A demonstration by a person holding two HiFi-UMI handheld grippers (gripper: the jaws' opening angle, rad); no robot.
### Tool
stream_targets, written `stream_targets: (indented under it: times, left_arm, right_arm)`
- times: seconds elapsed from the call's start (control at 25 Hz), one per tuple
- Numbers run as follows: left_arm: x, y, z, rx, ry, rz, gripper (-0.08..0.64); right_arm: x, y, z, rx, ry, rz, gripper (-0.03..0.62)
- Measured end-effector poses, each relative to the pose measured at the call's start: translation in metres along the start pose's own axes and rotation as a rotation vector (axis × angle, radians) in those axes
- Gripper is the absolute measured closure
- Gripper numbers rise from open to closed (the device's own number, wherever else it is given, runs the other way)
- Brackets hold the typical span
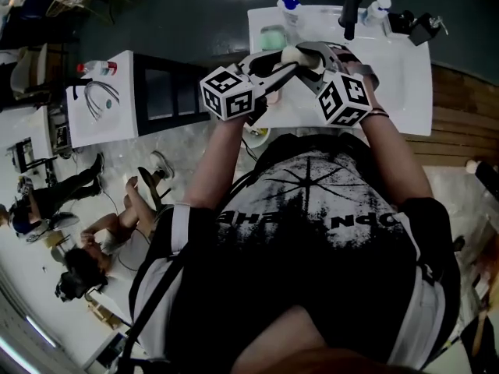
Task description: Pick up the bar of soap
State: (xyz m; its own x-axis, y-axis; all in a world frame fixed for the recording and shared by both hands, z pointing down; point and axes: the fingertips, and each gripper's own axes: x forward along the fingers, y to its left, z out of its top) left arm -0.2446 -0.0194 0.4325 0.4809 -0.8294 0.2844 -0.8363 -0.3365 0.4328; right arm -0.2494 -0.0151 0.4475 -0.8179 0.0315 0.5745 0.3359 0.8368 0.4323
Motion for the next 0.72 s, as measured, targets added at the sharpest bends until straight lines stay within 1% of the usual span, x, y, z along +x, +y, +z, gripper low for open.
stream_targets:
  times: [0.16, 0.32, 0.44, 0.72]
  left_arm:
    - [0.030, -0.019, 0.003, 0.012, 0.014, -0.043, 0.396]
    - [0.064, -0.041, 0.005, 0.026, 0.032, -0.101, 0.396]
    - [0.087, -0.056, 0.005, 0.031, 0.044, -0.130, 0.396]
    - [0.146, -0.094, 0.007, 0.057, 0.075, -0.232, 0.396]
  right_arm:
    - [-0.026, -0.008, -0.024, 0.014, 0.030, -0.034, 0.383]
    - [-0.058, -0.017, -0.046, 0.057, 0.073, -0.073, 0.383]
    - [-0.075, -0.019, -0.069, 0.058, 0.089, -0.092, 0.383]
    - [-0.126, -0.032, -0.117, 0.105, 0.153, -0.167, 0.383]
